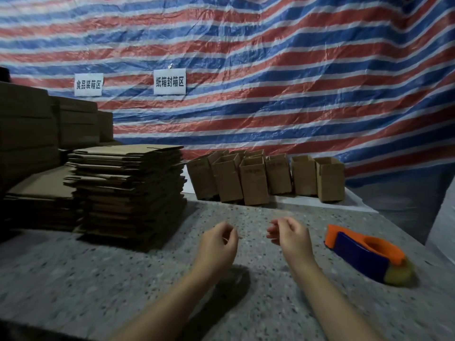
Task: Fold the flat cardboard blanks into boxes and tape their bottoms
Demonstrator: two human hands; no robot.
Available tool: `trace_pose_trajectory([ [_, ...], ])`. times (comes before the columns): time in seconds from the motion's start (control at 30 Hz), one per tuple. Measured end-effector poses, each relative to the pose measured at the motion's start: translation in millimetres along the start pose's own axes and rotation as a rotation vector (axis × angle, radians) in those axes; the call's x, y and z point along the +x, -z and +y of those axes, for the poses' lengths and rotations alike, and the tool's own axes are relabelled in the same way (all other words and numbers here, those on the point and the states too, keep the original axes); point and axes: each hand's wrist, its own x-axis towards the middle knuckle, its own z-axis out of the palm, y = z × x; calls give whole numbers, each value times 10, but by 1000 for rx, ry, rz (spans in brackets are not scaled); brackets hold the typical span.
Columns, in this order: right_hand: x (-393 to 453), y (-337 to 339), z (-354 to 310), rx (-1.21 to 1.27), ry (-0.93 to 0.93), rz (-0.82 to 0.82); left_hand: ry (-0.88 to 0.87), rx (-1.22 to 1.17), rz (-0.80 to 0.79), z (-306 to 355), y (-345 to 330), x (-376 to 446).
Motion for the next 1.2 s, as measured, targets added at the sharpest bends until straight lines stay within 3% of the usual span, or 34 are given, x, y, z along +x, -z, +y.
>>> trace_pose_trajectory([
  [0.4,116,25,273,-61,76,17,-27,-6,24,-316,-68,56],
  [0.67,111,-27,330,-97,105,45,-92,86,42,-193,-51,-13],
  [0.77,121,-30,369,-95,105,47,-121,96,125,-27,102,25],
  [0.87,138,-37,354,-81,87,61,-338,273,364,253,512,437],
  [0.93,143,-36,348,-91,97,55,-371,451,451,423,836,828],
  [1.1,124,-50,349,-98,108,38,-102,990,380,422,1426,1575],
  [1.2,126,-48,350,-92,98,32,72,1188,301,272,1625,1739],
])
